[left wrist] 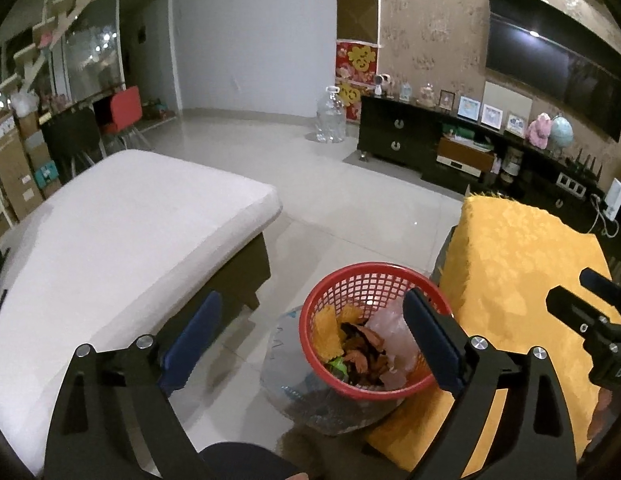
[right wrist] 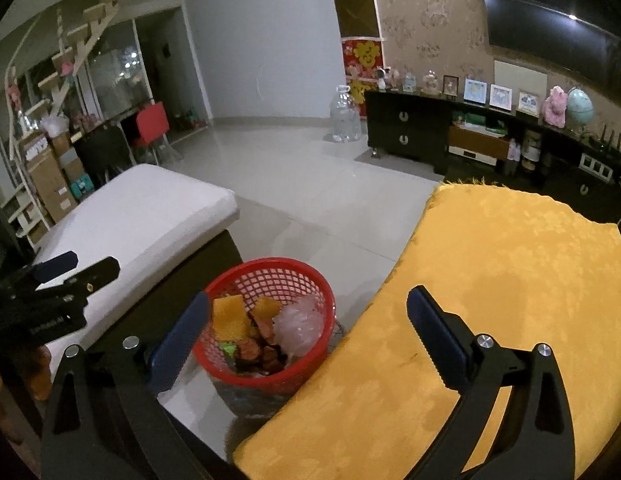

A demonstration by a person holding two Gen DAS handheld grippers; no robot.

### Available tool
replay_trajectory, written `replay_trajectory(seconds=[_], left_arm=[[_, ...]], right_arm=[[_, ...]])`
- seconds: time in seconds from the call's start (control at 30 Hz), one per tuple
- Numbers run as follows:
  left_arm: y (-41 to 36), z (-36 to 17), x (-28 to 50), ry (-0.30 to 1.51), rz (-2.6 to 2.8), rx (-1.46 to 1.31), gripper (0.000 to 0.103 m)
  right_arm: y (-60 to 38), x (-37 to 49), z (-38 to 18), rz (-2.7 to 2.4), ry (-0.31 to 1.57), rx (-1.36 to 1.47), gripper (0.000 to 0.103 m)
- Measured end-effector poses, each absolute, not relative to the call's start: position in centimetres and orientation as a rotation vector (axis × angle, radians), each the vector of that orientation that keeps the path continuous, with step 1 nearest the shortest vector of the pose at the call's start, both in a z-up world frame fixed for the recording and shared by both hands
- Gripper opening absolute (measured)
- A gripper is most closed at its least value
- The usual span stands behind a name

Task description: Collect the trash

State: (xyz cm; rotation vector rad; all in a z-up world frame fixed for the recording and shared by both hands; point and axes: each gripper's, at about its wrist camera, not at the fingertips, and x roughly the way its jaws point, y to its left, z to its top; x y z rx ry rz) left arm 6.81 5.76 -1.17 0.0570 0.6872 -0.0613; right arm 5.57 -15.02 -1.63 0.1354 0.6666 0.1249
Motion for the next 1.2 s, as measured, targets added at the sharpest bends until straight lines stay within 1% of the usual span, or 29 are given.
replay_trajectory(seconds=[0.47,1.2], left_arm=[[4.5,0.4,3.7,0.635,-0.067,0.115,0.090],[4.7,-0.3,3.3,0.653,-0.069,0.110,0.090]], right_arm=[[-14.6,2.2,0.2,0.122,0.621,0.113,0.096],[-14.2,1.9,-0.6,0.132,0.635,0.101,0.096]])
